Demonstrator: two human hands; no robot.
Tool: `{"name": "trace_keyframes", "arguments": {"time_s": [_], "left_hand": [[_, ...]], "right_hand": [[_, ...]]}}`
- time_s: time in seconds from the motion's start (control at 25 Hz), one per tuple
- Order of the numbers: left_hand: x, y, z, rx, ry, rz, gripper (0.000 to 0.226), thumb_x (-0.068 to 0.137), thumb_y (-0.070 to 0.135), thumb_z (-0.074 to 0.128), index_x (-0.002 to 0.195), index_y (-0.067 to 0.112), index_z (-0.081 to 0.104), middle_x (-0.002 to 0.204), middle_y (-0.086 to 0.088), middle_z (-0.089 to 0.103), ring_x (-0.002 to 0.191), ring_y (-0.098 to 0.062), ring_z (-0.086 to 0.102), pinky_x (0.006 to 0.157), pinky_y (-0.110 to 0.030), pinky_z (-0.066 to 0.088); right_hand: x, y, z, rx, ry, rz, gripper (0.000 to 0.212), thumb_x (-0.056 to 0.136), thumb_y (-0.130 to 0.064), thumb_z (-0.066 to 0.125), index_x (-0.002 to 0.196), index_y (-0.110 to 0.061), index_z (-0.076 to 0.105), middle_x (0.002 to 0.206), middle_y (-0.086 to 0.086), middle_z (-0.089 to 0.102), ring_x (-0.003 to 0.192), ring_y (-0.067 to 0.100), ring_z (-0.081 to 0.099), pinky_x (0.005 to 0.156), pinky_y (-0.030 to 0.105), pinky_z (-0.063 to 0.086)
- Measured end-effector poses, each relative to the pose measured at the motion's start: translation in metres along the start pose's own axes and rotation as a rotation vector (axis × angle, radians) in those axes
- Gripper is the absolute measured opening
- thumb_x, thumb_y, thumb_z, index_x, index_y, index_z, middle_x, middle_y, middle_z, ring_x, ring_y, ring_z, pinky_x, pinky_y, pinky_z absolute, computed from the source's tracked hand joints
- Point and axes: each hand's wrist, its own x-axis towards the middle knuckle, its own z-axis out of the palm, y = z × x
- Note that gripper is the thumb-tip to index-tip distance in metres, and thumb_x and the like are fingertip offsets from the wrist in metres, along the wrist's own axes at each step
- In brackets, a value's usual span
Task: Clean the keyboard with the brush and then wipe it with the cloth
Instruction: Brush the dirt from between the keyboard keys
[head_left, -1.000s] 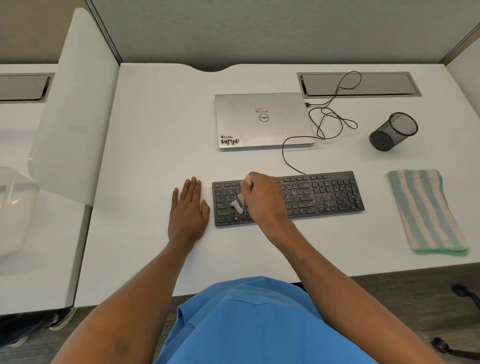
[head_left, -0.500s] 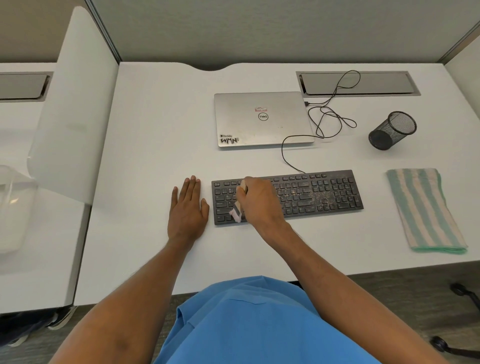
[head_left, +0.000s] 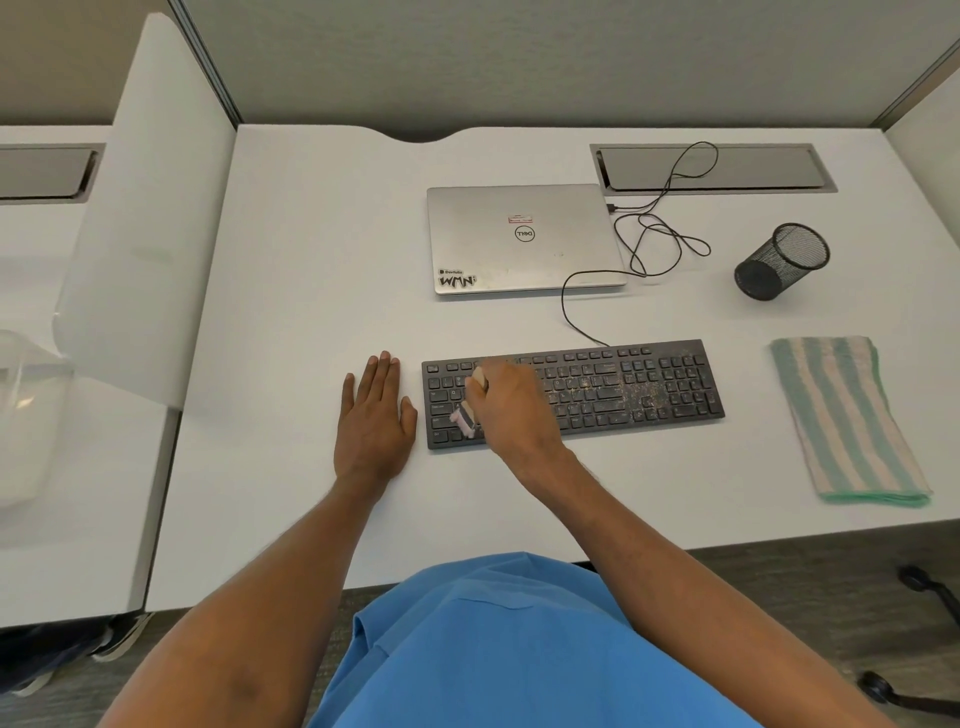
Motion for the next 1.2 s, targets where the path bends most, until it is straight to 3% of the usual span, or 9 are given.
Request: {"name": "trace_keyframes", "arguments": {"time_s": [0.08,0.2,0.32,0.4,0.56,0.72,0.92,1.04,1.2], "left_hand": [[0.0,0.0,-0.001,0.003,0.003,0.0,0.066,0.105,0.034,0.026,0.166,0.008,0.029,0.174,-0.007,0.025,0.163,-0.019,0.016,0.133,-0.044,0.006],[0.0,0.0,0.0,0.002,0.006,0.003,0.066,0.105,0.034,0.027,0.165,0.008,0.03,0.174,-0.007,0.026,0.162,-0.019,0.018,0.133,-0.045,0.007],[0.0,-0.001,0.0,0.002,0.004,0.003,0.066,0.105,0.034,0.026,0.165,0.008,0.03,0.174,-0.007,0.025,0.163,-0.019,0.017,0.133,-0.045,0.007],[0.001,0.0,0.0,0.001,0.0,0.002,0.066,0.105,0.034,0.026,0.166,0.008,0.029,0.174,-0.007,0.025,0.163,-0.019,0.017,0.133,-0.045,0.006],[0.0,0.0,0.0,0.0,0.0,-0.002,0.066,0.105,0.034,0.026,0.165,0.008,0.03,0.174,-0.007,0.025,0.163,-0.019,0.017,0.133,-0.044,0.005],[0.0,0.0,-0.001,0.002,0.001,0.002,0.066,0.104,0.034,0.026,0.165,0.008,0.03,0.174,-0.007,0.026,0.163,-0.019,0.018,0.133,-0.045,0.006],[0.0,0.0,-0.001,-0.007,0.01,0.006,0.066,0.104,0.034,0.026,0.165,0.007,0.031,0.173,-0.008,0.027,0.162,-0.02,0.019,0.133,-0.045,0.007],[0.0,0.0,-0.001,0.004,0.004,0.001,0.066,0.105,0.034,0.026,0.165,0.008,0.03,0.174,-0.007,0.026,0.162,-0.02,0.018,0.133,-0.045,0.006],[0.0,0.0,-0.001,0.0,0.0,-0.001,0.066,0.105,0.034,0.027,0.165,0.009,0.029,0.174,-0.006,0.025,0.163,-0.019,0.017,0.133,-0.044,0.005]], "right_hand": [[0.001,0.002,-0.007,-0.004,0.029,0.026,0.032,0.102,-0.018,0.048,0.073,-0.006,0.054,0.062,0.002,0.063,0.057,0.009,0.066,0.047,0.024,0.038],[0.0,0.001,-0.014,0.063,0.156,0.031,0.035,0.103,-0.014,0.048,0.07,-0.003,0.052,0.057,0.001,0.054,0.044,-0.007,0.048,0.047,0.027,0.036],[-0.001,0.002,-0.008,0.065,0.146,0.022,0.036,0.104,-0.015,0.049,0.07,-0.004,0.053,0.057,0.0,0.054,0.046,-0.011,0.049,0.049,0.028,0.039],[-0.002,0.004,-0.001,0.04,0.112,0.019,0.038,0.103,-0.016,0.046,0.066,-0.01,0.049,0.058,-0.001,0.059,0.055,-0.005,0.059,0.049,0.033,0.046],[-0.003,0.004,-0.009,-0.025,0.034,0.067,0.035,0.102,-0.014,0.047,0.066,-0.011,0.046,0.056,-0.004,0.051,0.044,-0.002,0.045,0.042,0.023,0.032],[-0.003,-0.002,-0.017,0.071,0.15,0.034,0.035,0.102,-0.014,0.05,0.068,-0.006,0.048,0.057,0.0,0.051,0.041,-0.004,0.041,0.044,0.023,0.032],[-0.005,0.0,-0.008,0.0,0.122,0.046,0.037,0.103,-0.015,0.049,0.065,-0.012,0.045,0.052,-0.01,0.039,0.041,-0.002,0.04,0.048,0.021,0.024],[-0.007,0.004,-0.007,-0.118,0.039,0.048,0.03,0.103,-0.019,0.048,0.073,-0.015,0.05,0.059,-0.007,0.048,0.049,0.003,0.043,0.058,0.026,0.033],[-0.006,0.007,-0.008,0.051,0.02,-0.03,0.029,0.099,-0.02,0.044,0.07,-0.022,0.042,0.076,-0.001,0.053,0.063,0.014,0.065,0.065,0.043,0.06]]}}
